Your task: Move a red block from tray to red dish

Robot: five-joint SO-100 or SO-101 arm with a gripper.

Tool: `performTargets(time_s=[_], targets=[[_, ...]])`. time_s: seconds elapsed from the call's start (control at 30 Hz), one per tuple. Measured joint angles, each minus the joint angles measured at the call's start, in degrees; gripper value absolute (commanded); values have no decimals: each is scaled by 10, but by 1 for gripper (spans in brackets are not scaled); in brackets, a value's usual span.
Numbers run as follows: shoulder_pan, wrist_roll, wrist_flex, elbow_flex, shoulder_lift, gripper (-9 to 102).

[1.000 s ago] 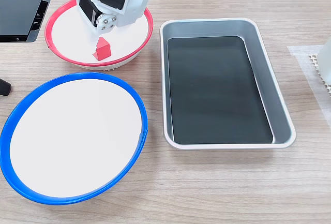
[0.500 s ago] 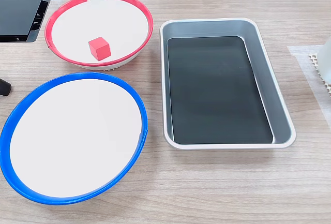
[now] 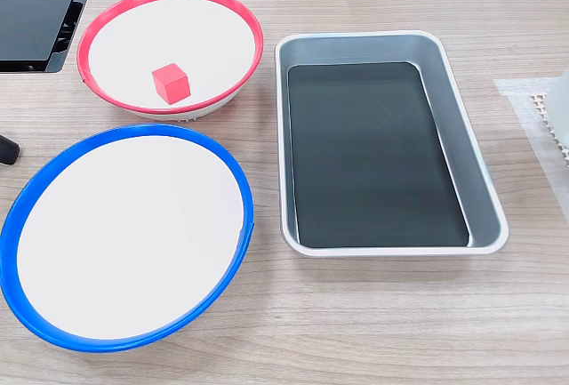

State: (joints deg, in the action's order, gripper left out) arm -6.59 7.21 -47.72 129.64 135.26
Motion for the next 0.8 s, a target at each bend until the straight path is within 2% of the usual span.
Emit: performTargets(time_s=[0.13,0.3,0.57,0.8], targets=[[30,-7,-16,204,206,-1],[40,-33,-30,343,376,0],[24,-79,-41,424,471,0],[19,-94,-91,435,540,0]])
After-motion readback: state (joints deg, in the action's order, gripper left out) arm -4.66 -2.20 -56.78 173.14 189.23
